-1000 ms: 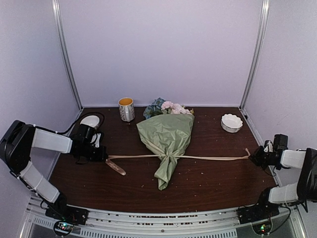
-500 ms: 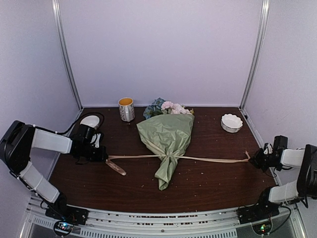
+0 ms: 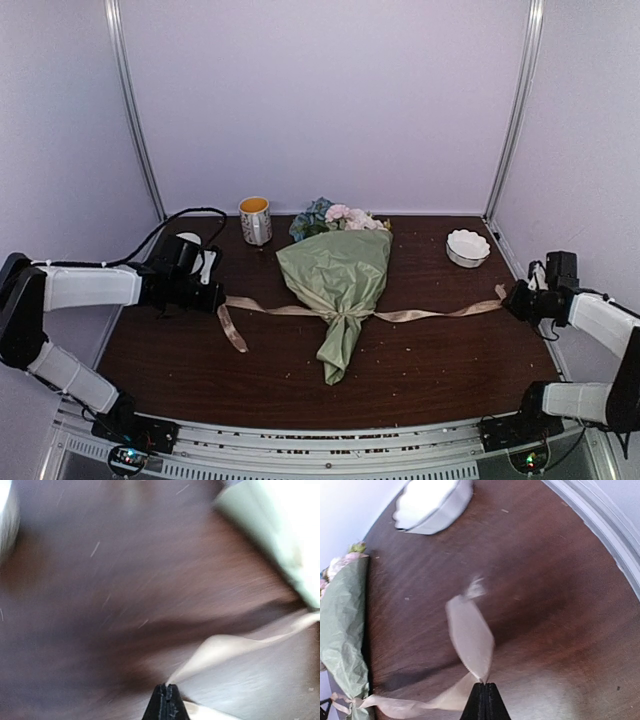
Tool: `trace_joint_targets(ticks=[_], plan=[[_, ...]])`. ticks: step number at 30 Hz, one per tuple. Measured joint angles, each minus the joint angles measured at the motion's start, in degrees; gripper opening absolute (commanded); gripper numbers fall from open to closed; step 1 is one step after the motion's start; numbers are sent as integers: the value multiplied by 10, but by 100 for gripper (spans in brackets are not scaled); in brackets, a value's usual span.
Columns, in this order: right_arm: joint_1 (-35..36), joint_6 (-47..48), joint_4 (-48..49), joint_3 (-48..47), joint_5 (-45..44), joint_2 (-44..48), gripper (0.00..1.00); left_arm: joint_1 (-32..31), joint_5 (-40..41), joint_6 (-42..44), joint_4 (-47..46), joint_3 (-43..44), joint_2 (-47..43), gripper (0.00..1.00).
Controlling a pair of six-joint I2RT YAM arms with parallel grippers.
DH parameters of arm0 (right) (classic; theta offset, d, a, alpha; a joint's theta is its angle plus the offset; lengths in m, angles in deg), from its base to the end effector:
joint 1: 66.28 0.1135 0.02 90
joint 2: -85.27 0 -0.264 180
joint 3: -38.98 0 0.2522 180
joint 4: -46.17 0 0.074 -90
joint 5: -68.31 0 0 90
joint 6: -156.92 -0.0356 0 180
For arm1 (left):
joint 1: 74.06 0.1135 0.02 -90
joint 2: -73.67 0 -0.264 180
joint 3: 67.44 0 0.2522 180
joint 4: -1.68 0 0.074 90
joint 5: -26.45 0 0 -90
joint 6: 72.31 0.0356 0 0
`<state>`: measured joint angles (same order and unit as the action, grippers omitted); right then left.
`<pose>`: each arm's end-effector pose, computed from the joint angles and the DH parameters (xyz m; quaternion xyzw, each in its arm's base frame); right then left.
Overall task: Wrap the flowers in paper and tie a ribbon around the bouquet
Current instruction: Tie the ribbon around the folded bouquet.
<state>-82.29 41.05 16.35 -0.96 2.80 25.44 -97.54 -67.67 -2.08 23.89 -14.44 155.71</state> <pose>0.1899 -0.0391 0.1748 0.2597 0.8830 0.2273 0.3182 0.2489 -0.1109 0.1671 0.0424 0.9419 -0.1537 0.2957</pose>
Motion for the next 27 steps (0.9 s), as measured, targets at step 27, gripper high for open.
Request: trace_joint_targets(ticks=[27], plan=[[396, 29, -38, -335, 31, 93, 0, -151, 56, 178, 9, 89, -217, 0]])
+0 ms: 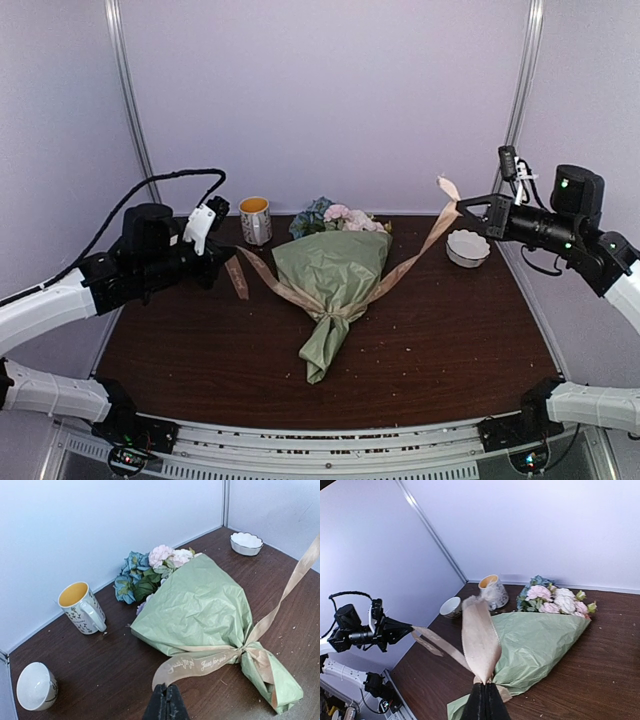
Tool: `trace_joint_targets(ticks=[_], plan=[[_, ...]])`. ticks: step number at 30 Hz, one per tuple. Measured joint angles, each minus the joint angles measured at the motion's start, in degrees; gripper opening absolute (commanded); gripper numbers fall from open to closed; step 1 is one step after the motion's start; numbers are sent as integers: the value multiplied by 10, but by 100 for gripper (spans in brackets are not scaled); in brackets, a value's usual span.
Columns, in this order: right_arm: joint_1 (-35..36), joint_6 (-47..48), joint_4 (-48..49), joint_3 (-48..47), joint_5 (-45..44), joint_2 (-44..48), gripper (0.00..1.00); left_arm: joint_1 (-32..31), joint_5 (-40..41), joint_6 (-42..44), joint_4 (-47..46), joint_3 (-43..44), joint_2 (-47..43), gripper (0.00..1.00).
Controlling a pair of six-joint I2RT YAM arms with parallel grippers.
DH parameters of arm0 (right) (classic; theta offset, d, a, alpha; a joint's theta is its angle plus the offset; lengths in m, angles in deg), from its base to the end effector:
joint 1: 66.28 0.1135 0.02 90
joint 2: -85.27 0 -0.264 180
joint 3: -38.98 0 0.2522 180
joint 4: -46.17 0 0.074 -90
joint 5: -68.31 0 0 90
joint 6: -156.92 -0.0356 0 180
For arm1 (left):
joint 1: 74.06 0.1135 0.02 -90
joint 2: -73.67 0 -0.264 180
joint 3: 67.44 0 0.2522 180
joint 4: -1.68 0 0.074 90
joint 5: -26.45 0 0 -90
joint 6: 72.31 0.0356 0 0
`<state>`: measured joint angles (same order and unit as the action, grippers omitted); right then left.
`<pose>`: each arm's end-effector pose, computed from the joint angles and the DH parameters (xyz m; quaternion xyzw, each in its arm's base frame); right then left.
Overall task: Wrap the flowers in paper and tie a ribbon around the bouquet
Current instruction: Tie the ribbon around the folded bouquet.
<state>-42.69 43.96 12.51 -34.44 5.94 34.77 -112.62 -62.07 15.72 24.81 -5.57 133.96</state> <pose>0.1657 0.0904 0.3958 -0.1564 0.7471 0.4137 0.4963 0.1907 -0.1509 0.3095 0.2526 0.7873 -0.1848 0.5313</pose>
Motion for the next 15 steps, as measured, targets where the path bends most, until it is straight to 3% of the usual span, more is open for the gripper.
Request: trace_joint_targets(ticks=[9, 15], plan=[[-225, -47, -9, 135, 24, 92, 0, 44, 33, -43, -7, -81, -15, 0], [-254, -61, -19, 211, 47, 98, 0, 48, 14, -75, -8, -103, -12, 0]])
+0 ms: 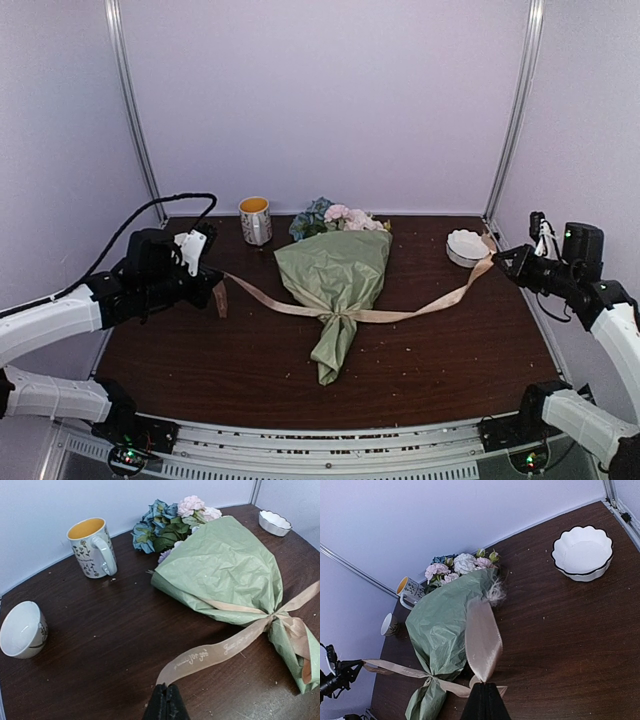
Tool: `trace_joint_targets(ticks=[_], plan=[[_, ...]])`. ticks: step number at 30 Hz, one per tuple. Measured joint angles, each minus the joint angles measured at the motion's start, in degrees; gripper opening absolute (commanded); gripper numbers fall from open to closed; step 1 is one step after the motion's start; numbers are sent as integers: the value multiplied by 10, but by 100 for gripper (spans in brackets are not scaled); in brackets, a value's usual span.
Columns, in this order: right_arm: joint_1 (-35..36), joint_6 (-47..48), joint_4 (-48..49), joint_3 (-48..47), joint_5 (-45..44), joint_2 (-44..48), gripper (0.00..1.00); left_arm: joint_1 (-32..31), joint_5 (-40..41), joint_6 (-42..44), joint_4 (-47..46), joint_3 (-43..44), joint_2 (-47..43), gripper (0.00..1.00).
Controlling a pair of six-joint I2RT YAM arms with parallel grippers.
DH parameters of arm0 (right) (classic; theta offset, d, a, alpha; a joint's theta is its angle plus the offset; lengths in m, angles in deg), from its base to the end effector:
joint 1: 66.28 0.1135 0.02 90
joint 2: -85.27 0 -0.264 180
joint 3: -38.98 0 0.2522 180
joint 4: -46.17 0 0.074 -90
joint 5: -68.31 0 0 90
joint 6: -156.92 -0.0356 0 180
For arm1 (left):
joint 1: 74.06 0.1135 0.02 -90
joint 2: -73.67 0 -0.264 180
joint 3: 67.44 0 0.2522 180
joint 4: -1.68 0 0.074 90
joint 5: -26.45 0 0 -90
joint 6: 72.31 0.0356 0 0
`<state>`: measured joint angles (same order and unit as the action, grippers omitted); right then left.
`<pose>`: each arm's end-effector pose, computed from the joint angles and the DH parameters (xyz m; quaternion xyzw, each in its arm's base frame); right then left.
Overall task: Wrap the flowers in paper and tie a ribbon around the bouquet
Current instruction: Tie the ribbon around the folded bouquet, then cross the half-tied ribbon over the folded bouquet.
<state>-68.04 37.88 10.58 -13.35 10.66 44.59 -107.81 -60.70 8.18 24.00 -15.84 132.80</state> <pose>0.1624 0.0141 0.2943 0.0674 0.8166 0.3504 0.4537 0.1919 -0.1261 0.2525 0.1695 0.8484 -0.1647 0.4736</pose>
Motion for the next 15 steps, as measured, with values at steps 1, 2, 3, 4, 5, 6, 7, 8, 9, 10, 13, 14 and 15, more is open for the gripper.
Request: trace_joint_targets(ticks=[1, 2, 3, 4, 5, 6, 7, 8, 9, 10, 13, 14, 15], plan=[[0, 2, -10, 1, -1, 2, 0, -3, -7, -2, 0, 0, -1, 0], [0, 4, -21, -2, -4, 4, 0, -7, -12, -2, 0, 0, -2, 0], [0, 9, -33, -8, -8, 6, 0, -14, -16, -2, 2, 0, -5, 0], [0, 16, -45, -14, -12, 7, 0, -25, -20, -2, 5, 0, -12, 0], [0, 22, -62, -23, -21, 8, 0, -33, -24, 0, 7, 0, -18, 0], [0, 29, -75, -31, -30, 9, 0, -46, -29, 2, 16, 3, -27, 0], [0, 35, -93, -41, -43, 10, 0, -56, -31, 3, 23, 7, -35, 0], [0, 40, -104, -48, -51, 11, 0, -67, -37, 6, 31, 14, -42, 0], [-1, 44, -114, -52, -58, 13, 2, -79, -42, 9, 37, 25, -47, 0], [-1, 48, -123, -53, -65, 13, 12, -88, -47, 12, 39, 37, -49, 0], [-1, 52, -144, -48, -66, 3, 72, -114, -68, 24, 51, 83, -42, 0], [-1, 53, -151, -44, -64, -10, 96, -122, -77, 29, 54, 103, -34, 0], [-1, 56, -157, -40, -62, -24, 100, -128, -84, 35, 55, 120, -26, 0]])
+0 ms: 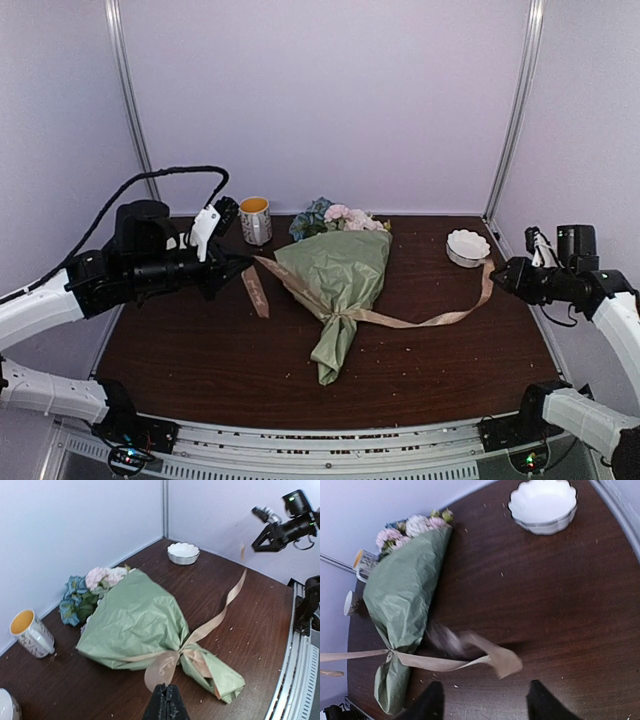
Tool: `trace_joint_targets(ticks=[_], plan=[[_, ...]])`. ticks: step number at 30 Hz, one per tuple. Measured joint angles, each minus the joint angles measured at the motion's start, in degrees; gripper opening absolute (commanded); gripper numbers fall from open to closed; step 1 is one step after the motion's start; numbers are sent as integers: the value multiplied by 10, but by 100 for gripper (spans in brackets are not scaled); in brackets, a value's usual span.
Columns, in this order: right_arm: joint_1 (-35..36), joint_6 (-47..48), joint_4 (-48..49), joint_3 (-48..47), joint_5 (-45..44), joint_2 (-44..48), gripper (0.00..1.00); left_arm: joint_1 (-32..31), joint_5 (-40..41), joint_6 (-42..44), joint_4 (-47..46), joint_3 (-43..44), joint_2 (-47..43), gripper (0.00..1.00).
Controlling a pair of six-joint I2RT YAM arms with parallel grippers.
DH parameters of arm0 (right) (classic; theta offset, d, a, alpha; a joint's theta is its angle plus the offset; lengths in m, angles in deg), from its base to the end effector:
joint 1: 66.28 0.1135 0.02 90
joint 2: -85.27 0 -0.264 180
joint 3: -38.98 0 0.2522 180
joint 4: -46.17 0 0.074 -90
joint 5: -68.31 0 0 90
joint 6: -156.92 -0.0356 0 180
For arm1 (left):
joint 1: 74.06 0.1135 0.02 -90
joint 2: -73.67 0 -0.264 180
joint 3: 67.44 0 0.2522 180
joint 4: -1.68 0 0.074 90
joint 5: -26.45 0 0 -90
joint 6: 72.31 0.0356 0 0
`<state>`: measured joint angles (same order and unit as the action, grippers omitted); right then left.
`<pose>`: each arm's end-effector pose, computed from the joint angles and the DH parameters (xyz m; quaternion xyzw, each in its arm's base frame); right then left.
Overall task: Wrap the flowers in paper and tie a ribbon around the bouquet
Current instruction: Cross the half-tied ribbon over the folded bouquet.
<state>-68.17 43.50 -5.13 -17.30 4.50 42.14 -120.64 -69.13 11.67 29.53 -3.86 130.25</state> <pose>0.1567 0.0106 0.2859 0.0953 0.8764 0.2797 0.3803 0.1536 -0.1674 0.3256 0.3110 0.7619 -0.2871 0.4904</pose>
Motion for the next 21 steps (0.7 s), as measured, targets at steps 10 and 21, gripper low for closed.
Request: trace_joint_targets(ticks=[10, 21], plan=[[184, 39, 63, -10, -21, -16, 100, -22, -47, 89, 10, 120, 89, 0], [462, 257, 304, -195, -14, -311, 88, -22, -40, 176, 6, 144, 118, 0]])
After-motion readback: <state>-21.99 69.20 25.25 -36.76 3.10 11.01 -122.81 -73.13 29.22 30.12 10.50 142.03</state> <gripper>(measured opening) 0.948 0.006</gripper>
